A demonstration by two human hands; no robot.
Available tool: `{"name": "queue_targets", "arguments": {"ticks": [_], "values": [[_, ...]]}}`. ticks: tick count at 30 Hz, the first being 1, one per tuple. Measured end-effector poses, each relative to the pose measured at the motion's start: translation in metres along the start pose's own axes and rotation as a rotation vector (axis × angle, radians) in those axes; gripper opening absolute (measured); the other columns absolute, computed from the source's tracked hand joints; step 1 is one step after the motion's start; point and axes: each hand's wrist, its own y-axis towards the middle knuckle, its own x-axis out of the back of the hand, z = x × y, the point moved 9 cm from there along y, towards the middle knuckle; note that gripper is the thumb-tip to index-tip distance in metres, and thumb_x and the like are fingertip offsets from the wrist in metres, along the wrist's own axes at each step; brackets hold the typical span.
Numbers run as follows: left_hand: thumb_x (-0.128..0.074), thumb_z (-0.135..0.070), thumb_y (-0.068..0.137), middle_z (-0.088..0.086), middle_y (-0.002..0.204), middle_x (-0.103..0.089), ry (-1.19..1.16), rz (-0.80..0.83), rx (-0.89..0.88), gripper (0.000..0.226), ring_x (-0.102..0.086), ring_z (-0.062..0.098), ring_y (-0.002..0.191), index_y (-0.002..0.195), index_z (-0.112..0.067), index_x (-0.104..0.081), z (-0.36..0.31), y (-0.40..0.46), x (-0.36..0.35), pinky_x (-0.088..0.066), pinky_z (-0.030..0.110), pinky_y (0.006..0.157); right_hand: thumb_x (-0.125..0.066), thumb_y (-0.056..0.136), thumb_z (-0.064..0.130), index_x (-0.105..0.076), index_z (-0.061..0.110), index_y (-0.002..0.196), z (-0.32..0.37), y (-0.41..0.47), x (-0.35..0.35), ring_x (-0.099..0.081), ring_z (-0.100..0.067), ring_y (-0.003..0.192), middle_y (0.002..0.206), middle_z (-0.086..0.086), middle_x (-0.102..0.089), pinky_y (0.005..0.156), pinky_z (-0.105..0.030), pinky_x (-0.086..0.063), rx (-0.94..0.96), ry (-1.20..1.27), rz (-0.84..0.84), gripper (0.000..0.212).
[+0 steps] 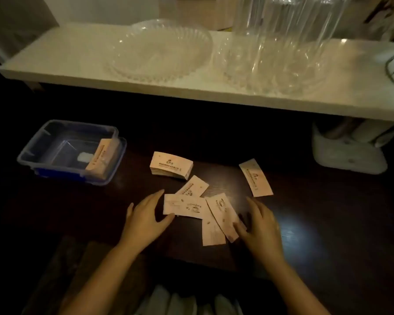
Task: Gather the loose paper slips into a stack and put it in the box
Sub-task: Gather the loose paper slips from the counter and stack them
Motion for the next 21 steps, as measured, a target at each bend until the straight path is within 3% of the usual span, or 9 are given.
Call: {"name": "queue_targets", "arguments": {"ticks": [6, 10, 16, 21], "values": [[-0.067, -0.039, 0.075, 0.005, 0.149, -0.031, -0.263, 0.095, 0.17, 0.08, -0.031, 0.022, 0.135, 0.142, -0.025, -0.024, 0.019, 0.023, -0.025, -0.031, 0.041, 0.108, -0.066, 0.074, 0.046, -0.039, 0.02, 0.134, -0.012, 0.012, -0.027, -0.045, -0.022, 0.12, 0.134, -0.005, -0.048, 0.094, -0.039, -0.044, -0.042, -0.055, 0.074, 0.071], [-0.066, -0.038, 0.076, 0.006, 0.151, -0.027, -0.062, 0.166, 0.097, 0.085, -0.021, 0.023, 0.138, 0.144, -0.018, -0.019, 0.013, 0.051, -0.044, -0.026, 0.043, 0.111, -0.065, 0.072, 0.052, -0.029, 0.02, 0.138, 0.005, 0.026, -0.045, -0.043, -0.022, 0.12, 0.132, -0.005, -0.047, 0.091, -0.039, -0.047, -0.022, -0.116, 0.125, 0.082], [-0.069, -0.049, 0.066, 0.005, 0.145, -0.03, 0.089, 0.129, 0.069, 0.09, -0.022, 0.023, 0.134, 0.14, -0.015, -0.029, 0.012, 0.061, -0.048, -0.029, 0.043, 0.107, -0.068, 0.064, 0.058, -0.026, 0.019, 0.137, 0.014, 0.029, -0.054, -0.046, -0.024, 0.113, 0.127, -0.006, -0.048, 0.081, -0.038, -0.052, -0.03, -0.225, 0.146, 0.093], [-0.07, -0.051, 0.064, 0.005, 0.138, -0.037, 0.145, 0.099, -0.01, 0.083, -0.028, 0.023, 0.129, 0.135, -0.02, -0.04, 0.02, 0.057, -0.044, -0.032, 0.042, 0.101, -0.073, 0.066, 0.046, -0.017, 0.025, 0.141, 0.027, 0.047, -0.06, -0.039, -0.027, 0.118, 0.133, -0.007, -0.041, 0.085, -0.042, -0.051, 0.024, -0.217, 0.203, 0.097]]}}
